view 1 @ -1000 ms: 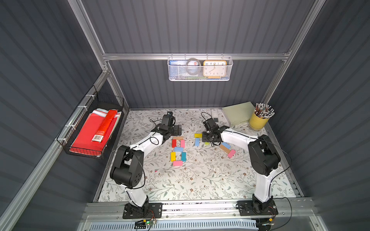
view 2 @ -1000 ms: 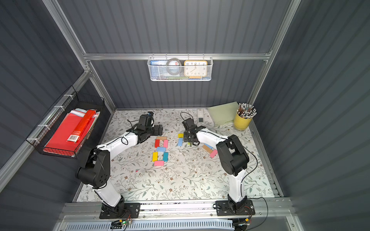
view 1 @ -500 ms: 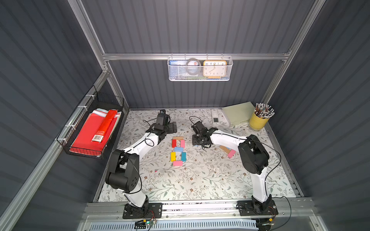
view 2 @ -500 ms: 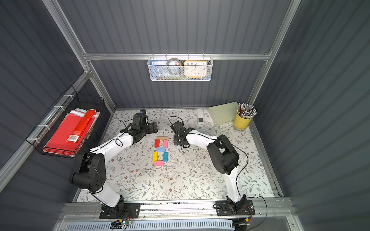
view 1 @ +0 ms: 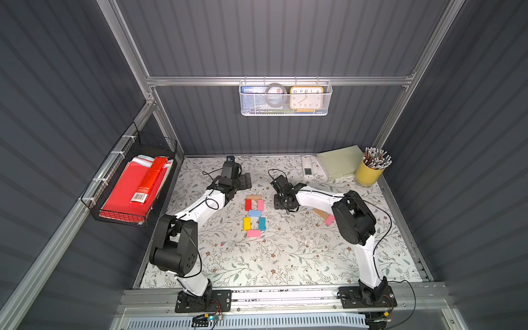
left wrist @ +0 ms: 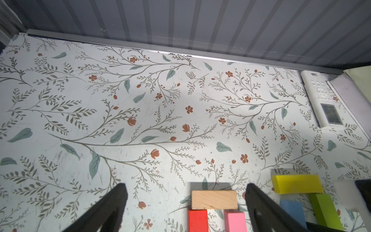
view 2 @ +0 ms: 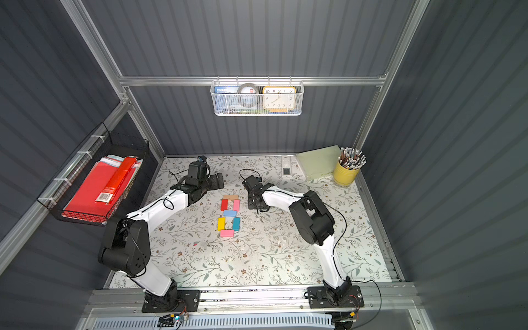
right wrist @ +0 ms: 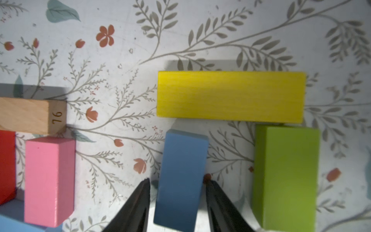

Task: Assemble the number 8 with building blocks
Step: Adjust the building block at the center of the board.

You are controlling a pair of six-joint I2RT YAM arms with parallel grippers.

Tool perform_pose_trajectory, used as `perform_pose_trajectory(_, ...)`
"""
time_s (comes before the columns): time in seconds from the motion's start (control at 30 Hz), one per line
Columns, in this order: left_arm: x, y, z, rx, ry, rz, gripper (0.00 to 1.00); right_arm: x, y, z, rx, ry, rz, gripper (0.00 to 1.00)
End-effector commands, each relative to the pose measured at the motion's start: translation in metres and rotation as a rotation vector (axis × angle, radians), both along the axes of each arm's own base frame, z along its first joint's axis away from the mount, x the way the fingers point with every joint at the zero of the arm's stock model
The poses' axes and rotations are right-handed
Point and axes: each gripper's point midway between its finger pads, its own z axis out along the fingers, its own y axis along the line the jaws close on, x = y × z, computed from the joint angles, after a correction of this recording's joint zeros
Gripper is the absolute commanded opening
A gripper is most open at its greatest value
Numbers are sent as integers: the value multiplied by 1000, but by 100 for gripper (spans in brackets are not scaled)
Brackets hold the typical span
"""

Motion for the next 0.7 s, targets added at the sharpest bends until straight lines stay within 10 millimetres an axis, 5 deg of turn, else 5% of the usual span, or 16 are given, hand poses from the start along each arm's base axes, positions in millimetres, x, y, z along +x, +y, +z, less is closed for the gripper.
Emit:
perform_pose_trajectory(0.0, -4, -1, 5, -14, -9, -7, 96, 0, 0, -6, -13, 4, -8, 47)
perform_pose_trajectory(0.3, -5, -1, 5, -11, -7, -9, 96, 2, 1, -10, -17, -2, 5, 39)
perform_pose_trajectory(0.67, -4, -2, 5, -11, -6, -12, 96, 4, 3, -13, -12, -2, 6, 46)
